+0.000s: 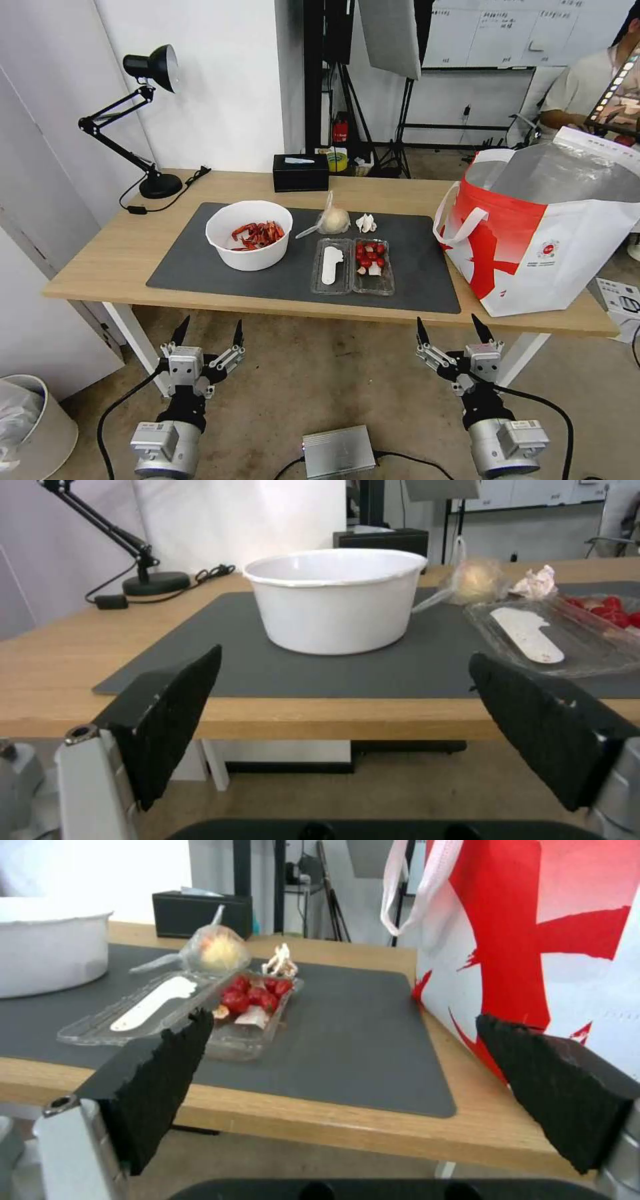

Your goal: Pick up the trash from the table and place it into the takeout bag.

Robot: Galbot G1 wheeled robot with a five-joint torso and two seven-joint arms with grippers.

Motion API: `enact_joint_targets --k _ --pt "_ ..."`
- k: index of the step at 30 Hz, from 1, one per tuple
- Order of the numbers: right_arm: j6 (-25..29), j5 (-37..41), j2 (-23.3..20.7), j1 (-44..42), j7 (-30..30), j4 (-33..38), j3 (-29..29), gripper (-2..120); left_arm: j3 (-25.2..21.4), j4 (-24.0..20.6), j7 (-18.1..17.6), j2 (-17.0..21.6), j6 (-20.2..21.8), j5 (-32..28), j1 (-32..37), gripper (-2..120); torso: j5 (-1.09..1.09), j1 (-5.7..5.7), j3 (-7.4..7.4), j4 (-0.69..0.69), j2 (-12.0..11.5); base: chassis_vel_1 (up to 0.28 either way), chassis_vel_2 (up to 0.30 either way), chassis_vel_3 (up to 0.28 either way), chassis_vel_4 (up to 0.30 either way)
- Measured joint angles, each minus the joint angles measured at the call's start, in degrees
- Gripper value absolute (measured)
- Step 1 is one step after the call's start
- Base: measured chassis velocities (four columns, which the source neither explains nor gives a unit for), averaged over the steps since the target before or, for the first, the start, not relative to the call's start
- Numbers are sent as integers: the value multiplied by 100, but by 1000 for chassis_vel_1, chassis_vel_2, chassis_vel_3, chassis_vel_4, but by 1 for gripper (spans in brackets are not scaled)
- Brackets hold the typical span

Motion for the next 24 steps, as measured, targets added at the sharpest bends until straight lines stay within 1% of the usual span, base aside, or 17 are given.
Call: enact_joint_targets --k 15,19,22,23,24 --pt "0 1 0 0 0 0 0 100 0 0 0 0 0 0 1 100 0 0 0 0 0 0 0 0 0" --pt "-136 117 -130 48 1 0 10 100 -8 -2 -23 30 102 -123 -28 100 0 0 0 -1 0 0 0 0 0" --pt "-793 670 -738 312 23 24 112 100 -30 -23 -79 90 295 -350 -83 100 0 0 0 0 0 0 0 0 0" --pt "-793 670 -738 312 23 24 112 100 -30 -23 -79 90 295 -350 -83 100 0 0 0 0 0 0 0 0 0" --pt "-1017 863 -947 397 32 38 146 100 -51 -50 -122 138 444 -524 -129 100 1 0 0 0 0 0 0 0 0"
